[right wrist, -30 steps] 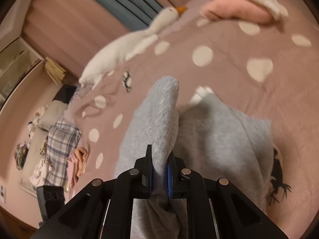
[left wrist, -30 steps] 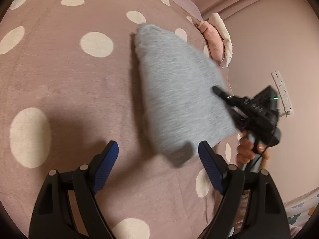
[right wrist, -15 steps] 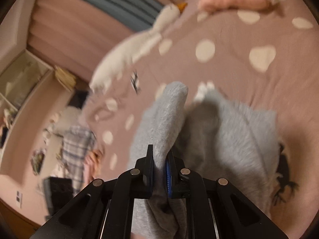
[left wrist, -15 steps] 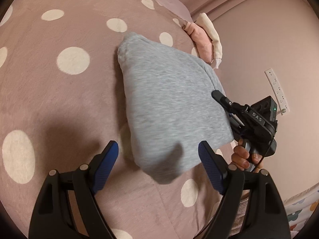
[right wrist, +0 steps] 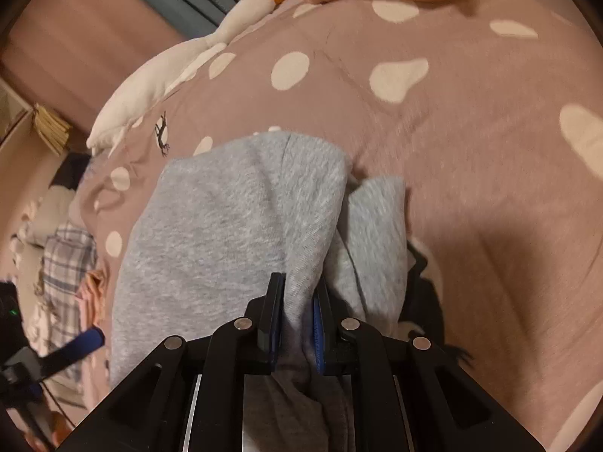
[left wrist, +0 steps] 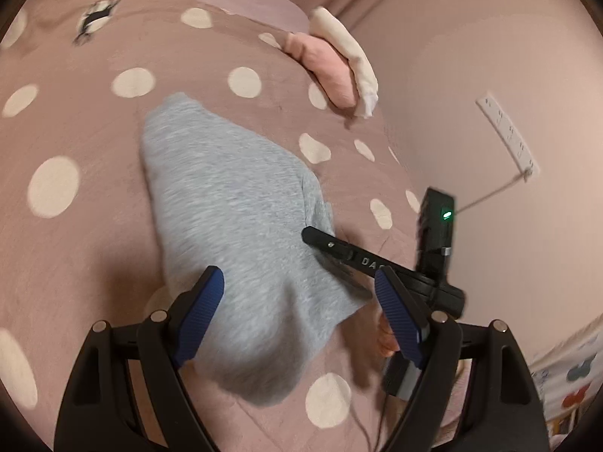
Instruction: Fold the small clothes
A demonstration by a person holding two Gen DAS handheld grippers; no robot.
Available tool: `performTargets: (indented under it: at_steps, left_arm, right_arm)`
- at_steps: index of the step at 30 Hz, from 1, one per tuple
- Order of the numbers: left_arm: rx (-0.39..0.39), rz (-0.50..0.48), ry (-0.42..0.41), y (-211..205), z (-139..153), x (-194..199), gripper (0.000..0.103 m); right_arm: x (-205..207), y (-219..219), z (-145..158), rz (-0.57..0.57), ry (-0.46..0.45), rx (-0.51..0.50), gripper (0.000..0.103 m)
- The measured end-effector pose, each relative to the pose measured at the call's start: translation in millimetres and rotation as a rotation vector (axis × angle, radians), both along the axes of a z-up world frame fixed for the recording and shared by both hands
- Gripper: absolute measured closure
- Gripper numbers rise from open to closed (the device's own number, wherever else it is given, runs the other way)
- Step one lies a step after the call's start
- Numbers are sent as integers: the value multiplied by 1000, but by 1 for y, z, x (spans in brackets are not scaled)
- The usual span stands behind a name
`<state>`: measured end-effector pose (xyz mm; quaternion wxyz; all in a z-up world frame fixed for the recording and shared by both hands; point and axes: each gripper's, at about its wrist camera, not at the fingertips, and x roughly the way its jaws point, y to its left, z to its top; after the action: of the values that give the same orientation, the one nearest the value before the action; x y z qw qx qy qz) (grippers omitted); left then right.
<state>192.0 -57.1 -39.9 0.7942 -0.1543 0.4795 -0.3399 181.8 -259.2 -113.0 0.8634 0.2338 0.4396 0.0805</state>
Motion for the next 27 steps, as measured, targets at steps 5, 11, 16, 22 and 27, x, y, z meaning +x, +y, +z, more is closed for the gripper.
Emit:
performTargets:
  at_steps: [5,11,16,22,27]
  left_arm:
    - [68,-30,83,-16,-40,20,25]
    - [24,-46,116,-17,-50,31,25]
    - [50,-60,101,-24,-49,30,25]
    - [31,-59,127,-20,-51,33,27]
    - [-42,-34,166,-8,-48,36,26]
  right_arm:
    - [0,2,12,9,-25,-93,92]
    - [-9,3,39,-100,-129,-256,92]
    - [24,13,40,75,-113,-105,92]
    - [53,4,-11,26,56,-101,93]
    - [12,13,24,43,-67,-223,92]
